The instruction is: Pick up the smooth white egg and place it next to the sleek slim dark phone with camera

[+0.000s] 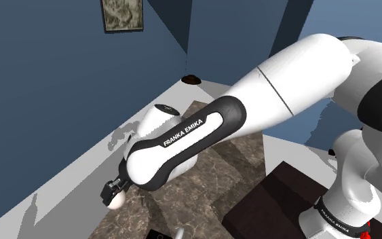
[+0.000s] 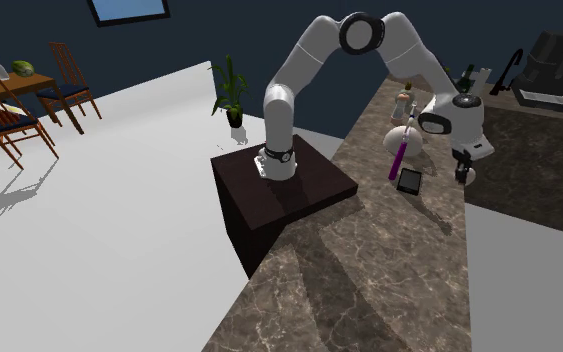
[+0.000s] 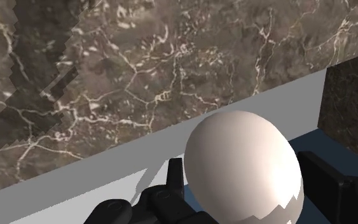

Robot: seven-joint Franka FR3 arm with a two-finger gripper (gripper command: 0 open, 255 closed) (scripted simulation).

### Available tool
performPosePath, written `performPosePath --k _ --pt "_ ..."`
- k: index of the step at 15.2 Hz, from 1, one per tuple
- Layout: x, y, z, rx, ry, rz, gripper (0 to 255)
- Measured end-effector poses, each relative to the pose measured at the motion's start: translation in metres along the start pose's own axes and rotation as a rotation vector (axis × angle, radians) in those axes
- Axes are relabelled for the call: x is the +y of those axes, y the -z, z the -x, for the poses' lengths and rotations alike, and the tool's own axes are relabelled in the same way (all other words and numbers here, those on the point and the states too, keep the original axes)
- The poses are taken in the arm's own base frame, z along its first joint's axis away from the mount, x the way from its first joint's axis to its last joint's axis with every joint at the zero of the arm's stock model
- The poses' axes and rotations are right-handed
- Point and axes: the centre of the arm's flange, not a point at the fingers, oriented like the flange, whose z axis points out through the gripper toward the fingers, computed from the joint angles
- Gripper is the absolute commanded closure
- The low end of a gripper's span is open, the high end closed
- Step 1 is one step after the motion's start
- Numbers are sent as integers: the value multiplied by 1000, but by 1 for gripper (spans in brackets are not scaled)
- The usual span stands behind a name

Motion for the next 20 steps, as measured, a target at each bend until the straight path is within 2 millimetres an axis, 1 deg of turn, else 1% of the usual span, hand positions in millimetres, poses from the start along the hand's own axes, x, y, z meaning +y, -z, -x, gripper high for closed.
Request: performPosePath --k 16,18,20 --pt "28 -76 26 0 0 0 255" --pt "31 -84 28 0 0 0 255" --pt "32 -86 28 0 0 0 255"
